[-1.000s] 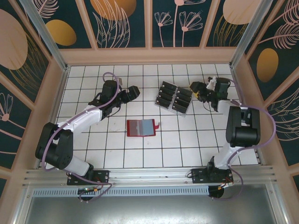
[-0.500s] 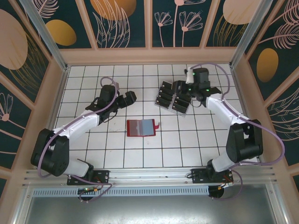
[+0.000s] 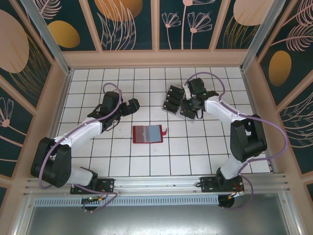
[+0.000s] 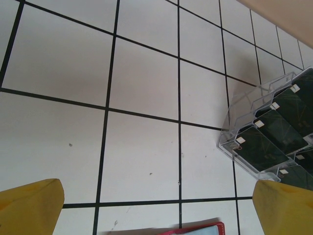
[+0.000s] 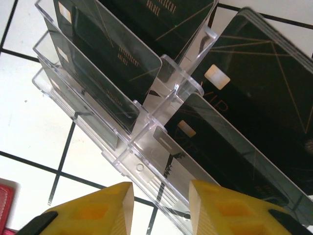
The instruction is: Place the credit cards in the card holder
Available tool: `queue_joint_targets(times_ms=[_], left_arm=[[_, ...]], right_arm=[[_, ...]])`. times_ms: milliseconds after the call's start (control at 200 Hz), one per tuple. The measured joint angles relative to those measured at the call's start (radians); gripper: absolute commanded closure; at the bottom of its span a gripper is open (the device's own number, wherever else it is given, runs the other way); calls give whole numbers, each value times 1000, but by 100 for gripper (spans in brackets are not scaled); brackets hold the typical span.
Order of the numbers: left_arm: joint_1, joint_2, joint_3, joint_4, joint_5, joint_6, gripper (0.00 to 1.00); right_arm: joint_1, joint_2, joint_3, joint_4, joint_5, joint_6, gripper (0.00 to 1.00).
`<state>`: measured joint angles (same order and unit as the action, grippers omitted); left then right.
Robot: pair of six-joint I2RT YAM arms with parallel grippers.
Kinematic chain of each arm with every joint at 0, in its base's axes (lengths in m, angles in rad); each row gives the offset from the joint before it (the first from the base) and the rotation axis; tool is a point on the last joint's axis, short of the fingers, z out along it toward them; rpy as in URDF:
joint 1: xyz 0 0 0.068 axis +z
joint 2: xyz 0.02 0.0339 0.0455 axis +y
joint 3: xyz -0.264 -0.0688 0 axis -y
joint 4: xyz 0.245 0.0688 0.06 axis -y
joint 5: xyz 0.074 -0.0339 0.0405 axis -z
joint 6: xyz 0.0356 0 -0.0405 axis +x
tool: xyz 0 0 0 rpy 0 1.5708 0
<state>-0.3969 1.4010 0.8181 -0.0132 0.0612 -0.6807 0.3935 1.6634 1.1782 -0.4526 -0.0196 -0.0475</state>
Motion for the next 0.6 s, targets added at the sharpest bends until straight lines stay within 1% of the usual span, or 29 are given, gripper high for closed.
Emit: queue_joint_targets(times_ms=[350,600], left_arm=[[10,1,-9,2,8,0,2],[13,3,-14,9,11,0,1]], right_arm=[[13,20,0,-22,81,-6,65],[42,52,0,-27,122,-7,65]])
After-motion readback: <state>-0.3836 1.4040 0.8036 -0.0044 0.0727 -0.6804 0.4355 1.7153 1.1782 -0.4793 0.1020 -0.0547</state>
